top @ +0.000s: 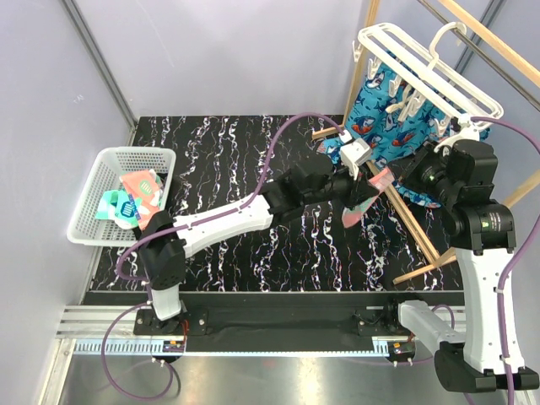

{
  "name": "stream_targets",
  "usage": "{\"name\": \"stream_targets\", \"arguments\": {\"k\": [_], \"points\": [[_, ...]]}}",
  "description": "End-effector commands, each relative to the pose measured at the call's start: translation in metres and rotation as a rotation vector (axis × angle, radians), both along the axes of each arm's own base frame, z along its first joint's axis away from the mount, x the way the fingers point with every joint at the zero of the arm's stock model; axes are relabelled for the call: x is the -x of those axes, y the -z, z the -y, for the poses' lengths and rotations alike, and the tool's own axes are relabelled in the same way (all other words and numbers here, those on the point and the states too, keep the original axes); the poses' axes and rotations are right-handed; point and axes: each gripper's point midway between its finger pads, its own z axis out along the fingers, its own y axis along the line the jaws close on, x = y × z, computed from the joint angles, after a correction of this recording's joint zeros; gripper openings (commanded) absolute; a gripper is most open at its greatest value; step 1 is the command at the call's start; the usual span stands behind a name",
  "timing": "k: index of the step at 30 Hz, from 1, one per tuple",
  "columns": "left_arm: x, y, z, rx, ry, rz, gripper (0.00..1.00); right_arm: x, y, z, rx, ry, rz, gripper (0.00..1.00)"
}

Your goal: Remove the socks clipped to the hanger

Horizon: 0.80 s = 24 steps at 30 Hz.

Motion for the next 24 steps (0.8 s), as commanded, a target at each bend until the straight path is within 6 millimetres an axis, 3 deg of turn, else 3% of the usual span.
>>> {"name": "stream_targets", "arguments": {"k": [1,4,5,7,8,10,11,12,18,21,24], "points": [[-0.001,-0.049,0.004,0.109,-0.007,0.09,0.01,0.005,-0.017,0.007,-0.015,0.052,0.034,0.36],[-0.005,-0.047,0.001,0.105,-0.033,0.082,0.0,0.011,-0.025,0.025,0.001,0.159,0.027,0.53],[-0.005,-0.048,0.001,0.107,-0.035,0.084,0.0,0.015,-0.037,0.03,0.001,0.186,0.047,0.64],[-0.005,-0.047,-0.002,0.106,-0.047,0.082,0.0,0.018,-0.039,0.043,0.033,0.248,0.032,0.68],[-0.006,-0.046,-0.004,0.104,-0.056,0.083,0.0,0.02,-0.05,0.048,0.039,0.276,0.055,0.69],[-0.006,-0.043,-0.01,0.102,-0.073,0.088,0.0,0.02,-0.047,0.067,0.085,0.376,0.015,0.69],[-0.007,-0.043,-0.011,0.104,-0.083,0.09,0.0,0.022,-0.059,0.073,0.093,0.406,0.034,0.69],[-0.007,-0.043,-0.014,0.107,-0.086,0.094,0.0,0.023,-0.058,0.083,0.118,0.46,0.012,0.69],[-0.012,-0.038,-0.022,0.084,-0.131,0.108,0.0,0.007,-0.078,0.112,0.19,0.622,0.011,0.66],[-0.014,-0.035,-0.026,0.075,-0.146,0.125,0.0,-0.006,-0.085,0.109,0.161,0.622,0.036,0.63],[-0.016,-0.031,-0.029,0.065,-0.162,0.131,0.0,-0.022,-0.079,0.109,0.158,0.631,0.013,0.6]]}}
